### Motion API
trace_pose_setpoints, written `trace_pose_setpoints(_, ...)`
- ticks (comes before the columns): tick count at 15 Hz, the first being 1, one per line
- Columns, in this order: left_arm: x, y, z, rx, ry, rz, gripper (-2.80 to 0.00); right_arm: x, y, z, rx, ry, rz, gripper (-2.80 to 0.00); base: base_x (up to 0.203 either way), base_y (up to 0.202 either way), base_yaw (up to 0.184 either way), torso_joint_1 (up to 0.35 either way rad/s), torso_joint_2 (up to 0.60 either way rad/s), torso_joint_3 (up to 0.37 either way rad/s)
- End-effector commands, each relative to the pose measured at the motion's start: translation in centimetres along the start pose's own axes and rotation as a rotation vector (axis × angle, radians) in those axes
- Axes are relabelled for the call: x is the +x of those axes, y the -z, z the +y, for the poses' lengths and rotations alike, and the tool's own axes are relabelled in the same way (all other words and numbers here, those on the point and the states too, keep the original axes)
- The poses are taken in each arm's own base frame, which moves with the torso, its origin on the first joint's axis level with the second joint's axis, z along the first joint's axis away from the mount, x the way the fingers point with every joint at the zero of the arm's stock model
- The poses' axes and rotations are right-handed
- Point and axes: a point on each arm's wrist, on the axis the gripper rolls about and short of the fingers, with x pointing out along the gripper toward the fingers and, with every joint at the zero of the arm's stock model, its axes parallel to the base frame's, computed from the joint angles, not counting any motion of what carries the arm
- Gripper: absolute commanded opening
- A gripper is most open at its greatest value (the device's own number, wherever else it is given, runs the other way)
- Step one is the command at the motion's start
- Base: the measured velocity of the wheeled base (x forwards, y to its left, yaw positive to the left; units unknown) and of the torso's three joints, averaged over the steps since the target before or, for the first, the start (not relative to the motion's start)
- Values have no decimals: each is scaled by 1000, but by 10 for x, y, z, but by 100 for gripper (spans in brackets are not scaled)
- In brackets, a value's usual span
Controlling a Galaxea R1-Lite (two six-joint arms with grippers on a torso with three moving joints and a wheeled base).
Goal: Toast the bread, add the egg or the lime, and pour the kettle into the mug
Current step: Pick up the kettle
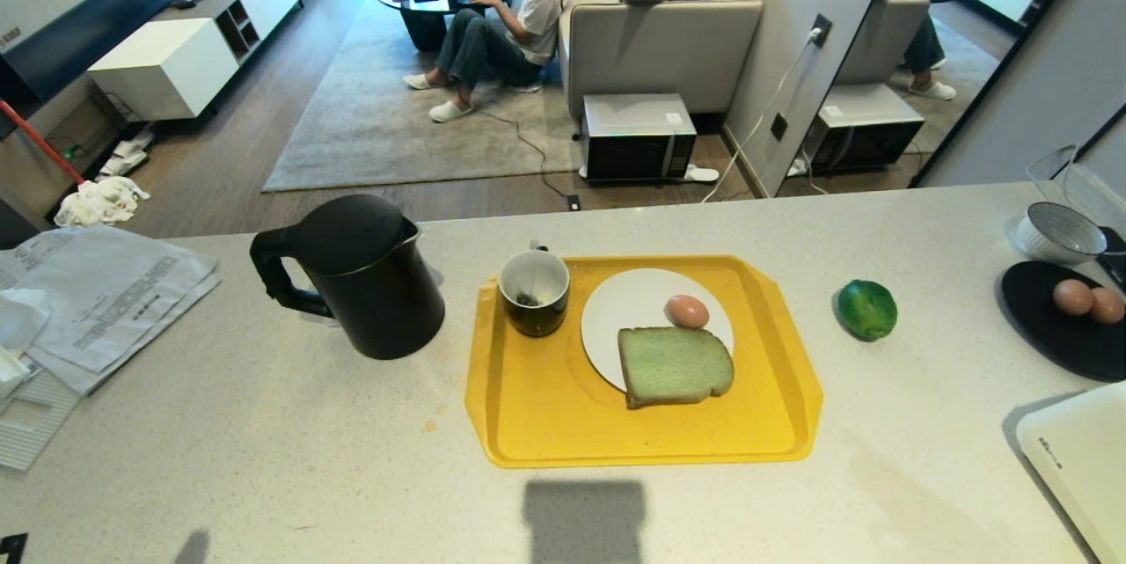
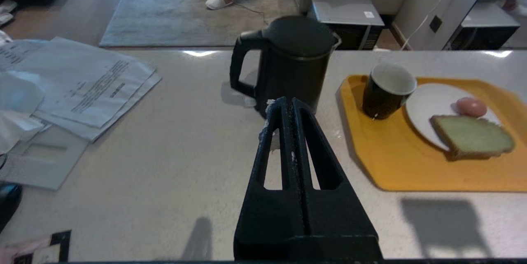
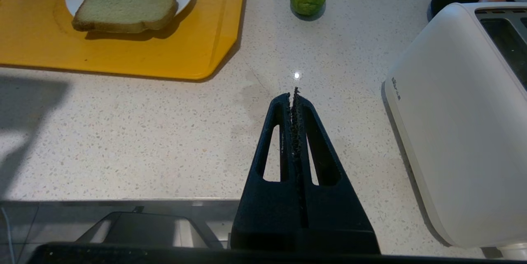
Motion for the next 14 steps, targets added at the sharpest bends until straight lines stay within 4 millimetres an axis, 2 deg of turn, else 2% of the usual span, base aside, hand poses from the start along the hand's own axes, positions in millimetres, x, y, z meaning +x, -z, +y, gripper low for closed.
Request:
trace_pose_setpoints(1, 41, -27, -2, -30, 70, 94, -280, 0, 0, 0, 0, -1, 2, -280, 0, 0, 0, 0, 0, 0)
trace_pose_setpoints(5, 95, -28, -12, -39, 101, 187, -280, 0, 0, 0, 0, -1, 3, -280, 0, 0, 0, 0, 0, 0)
trace_pose_setpoints(7, 130, -22, -13, -35, 37, 239, -280, 0, 0, 0, 0, -1, 2, -280, 0, 0, 0, 0, 0, 0)
trace_pose_setpoints(8, 149, -17, -6, -37, -25, 257, -280, 0, 0, 0, 0, 0, 1, -280, 0, 0, 0, 0, 0, 0)
trace_pose_setpoints(10, 173, -11, 18, -49, -100, 243, -280, 0, 0, 0, 0, 1, 1, -280, 0, 0, 0, 0, 0, 0)
trace_pose_setpoints(12, 177, 1, 42, -72, -38, 245, -280, 0, 0, 0, 0, -1, 3, -280, 0, 0, 0, 0, 0, 0)
trace_pose_setpoints(14, 165, 31, 51, -79, 26, 306, -280, 0, 0, 0, 0, -1, 1, -280, 0, 0, 0, 0, 0, 0)
